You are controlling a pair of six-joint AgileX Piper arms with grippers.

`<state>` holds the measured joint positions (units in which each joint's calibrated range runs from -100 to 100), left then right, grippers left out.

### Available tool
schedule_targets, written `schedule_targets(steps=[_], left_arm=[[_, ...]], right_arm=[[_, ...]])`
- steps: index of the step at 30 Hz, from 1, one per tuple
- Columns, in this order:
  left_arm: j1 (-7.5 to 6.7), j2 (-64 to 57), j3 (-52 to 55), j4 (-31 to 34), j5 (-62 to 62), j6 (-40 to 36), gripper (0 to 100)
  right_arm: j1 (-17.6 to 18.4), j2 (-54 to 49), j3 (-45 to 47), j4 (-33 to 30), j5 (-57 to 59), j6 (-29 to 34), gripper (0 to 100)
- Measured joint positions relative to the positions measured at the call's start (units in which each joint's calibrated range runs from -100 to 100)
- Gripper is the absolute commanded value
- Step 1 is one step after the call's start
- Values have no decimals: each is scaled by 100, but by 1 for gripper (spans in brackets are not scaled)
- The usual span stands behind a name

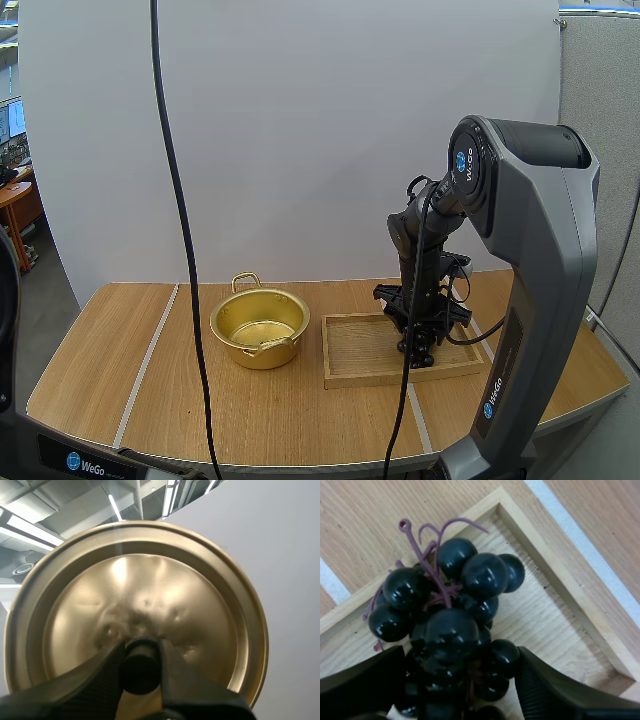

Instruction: Open the pot, put the grape inside, and close it

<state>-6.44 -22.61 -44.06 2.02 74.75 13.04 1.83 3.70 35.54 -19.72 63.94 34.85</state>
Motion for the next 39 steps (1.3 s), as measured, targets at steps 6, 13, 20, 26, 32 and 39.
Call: schedule_targets(steps=[6,13,20,26,32,39], left_arm=[[0,0,0,0,0,0,0],[0,0,0,0,0,0,0],[0,0,0,0,0,0,0],[0,0,0,0,0,0,0],[0,0,0,0,0,0,0],[0,0,0,0,0,0,0]], right_arm=[[-7,85,0,0,-155,10,47],[-7,88,0,0,-286,55,0],[-7,-268,0,-4,-430,67,0],[-7,-1031,0,-40,-524,45,0],[-7,-2195,0,-40,-410,-258,0],[81,-3051,0,15,-431,-837,0]])
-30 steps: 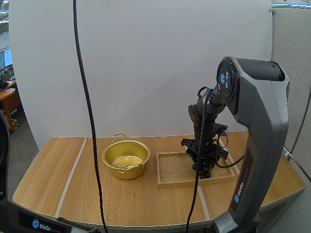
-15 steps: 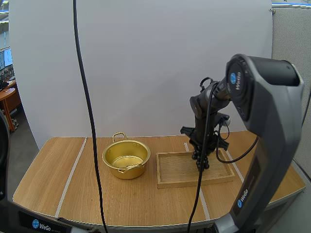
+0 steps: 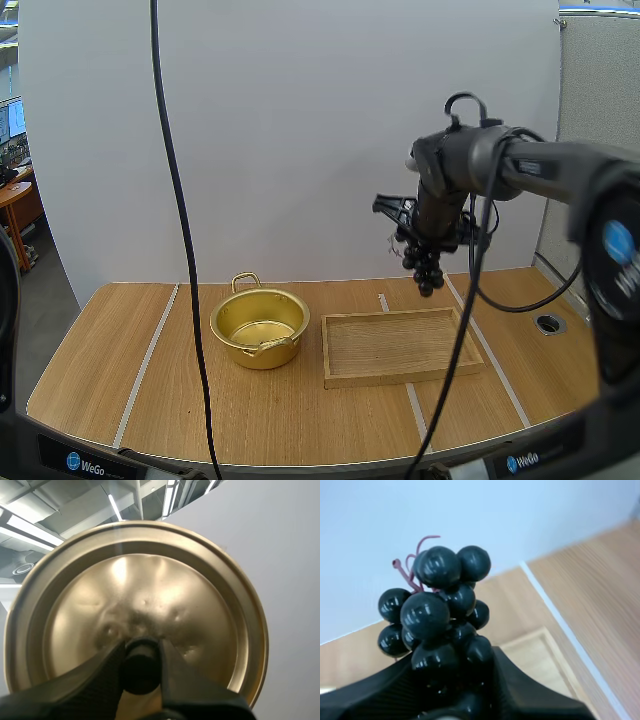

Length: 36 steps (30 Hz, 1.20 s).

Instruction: Open the pot, put the grape inside, and close it

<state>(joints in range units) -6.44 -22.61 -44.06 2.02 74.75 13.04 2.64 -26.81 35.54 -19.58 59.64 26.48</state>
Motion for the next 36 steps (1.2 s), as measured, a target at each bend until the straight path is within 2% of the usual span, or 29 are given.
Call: schedule_targets(steps=[2,6,8,10,12,14,16,22,26,35,36], left_arm=[[0,0,0,0,0,0,0],[0,0,0,0,0,0,0],[0,0,0,0,0,0,0],[0,0,0,0,0,0,0],[0,0,0,0,0,0,0],[0,0,0,0,0,0,0],[0,0,0,0,0,0,0],[0,0,0,0,0,0,0],[0,0,0,0,0,0,0],[0,0,0,0,0,0,0],[0,0,0,0,0,0,0]], right_arm=[[236,-542,0,41,-204,-564,0],[458,-847,0,72,-355,-1006,0],[811,-1191,0,72,-463,-1490,0],[907,-1267,0,72,-459,-1564,0],[1229,-1449,0,82,-516,-1832,0],[1321,-1480,0,82,-516,-1885,0],[1631,-1491,0,74,-516,-1996,0],[2134,-1491,0,74,-516,-2260,0],[2339,-1491,0,74,-516,-2456,0],[2355,-1412,0,37,-815,-2517,0],[2355,-1140,0,23,-887,-2476,0]])
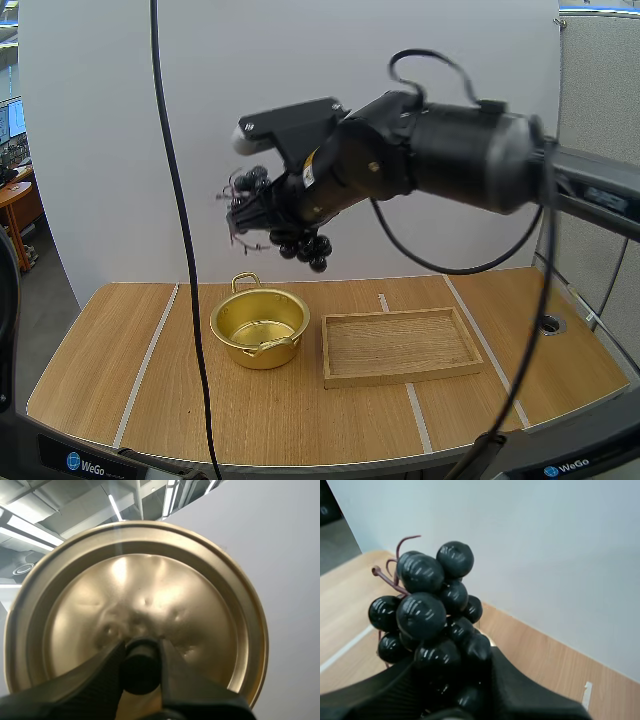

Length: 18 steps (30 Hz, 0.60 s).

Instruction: Open the pot, put the grape inside, and close it

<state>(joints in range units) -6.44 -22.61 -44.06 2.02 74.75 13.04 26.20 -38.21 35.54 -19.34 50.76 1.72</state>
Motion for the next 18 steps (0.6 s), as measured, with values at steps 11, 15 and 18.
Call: schedule_targets(steps=[11,15,18], left_arm=[[0,0,0,0,0,0,0],[0,0,0,0,0,0,0],[0,0,0,0,0,0,0]], right_arm=[[0,1365,12,59,-769,72,0],[0,1628,-4,59,-1227,72,0],[0,1814,-117,59,-1282,72,0]])
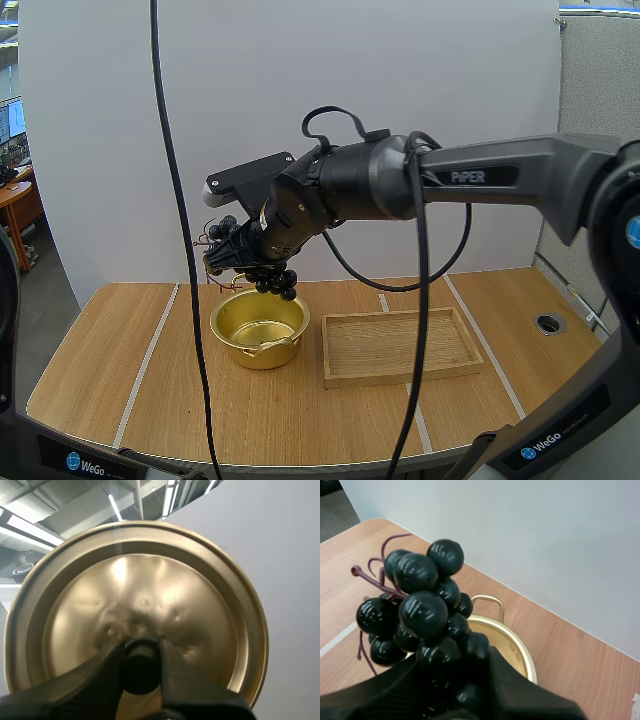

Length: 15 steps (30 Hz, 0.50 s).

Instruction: Open the pot, put the grape inside, and close it

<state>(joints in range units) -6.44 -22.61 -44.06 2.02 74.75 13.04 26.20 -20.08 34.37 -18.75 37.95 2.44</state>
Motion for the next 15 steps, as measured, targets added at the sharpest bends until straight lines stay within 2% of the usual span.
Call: schedule_targets(steps=[15], left_arm=[[0,0,0,0,0,0,0]], right_arm=[[-153,1092,-601,0,-126,195,0]])
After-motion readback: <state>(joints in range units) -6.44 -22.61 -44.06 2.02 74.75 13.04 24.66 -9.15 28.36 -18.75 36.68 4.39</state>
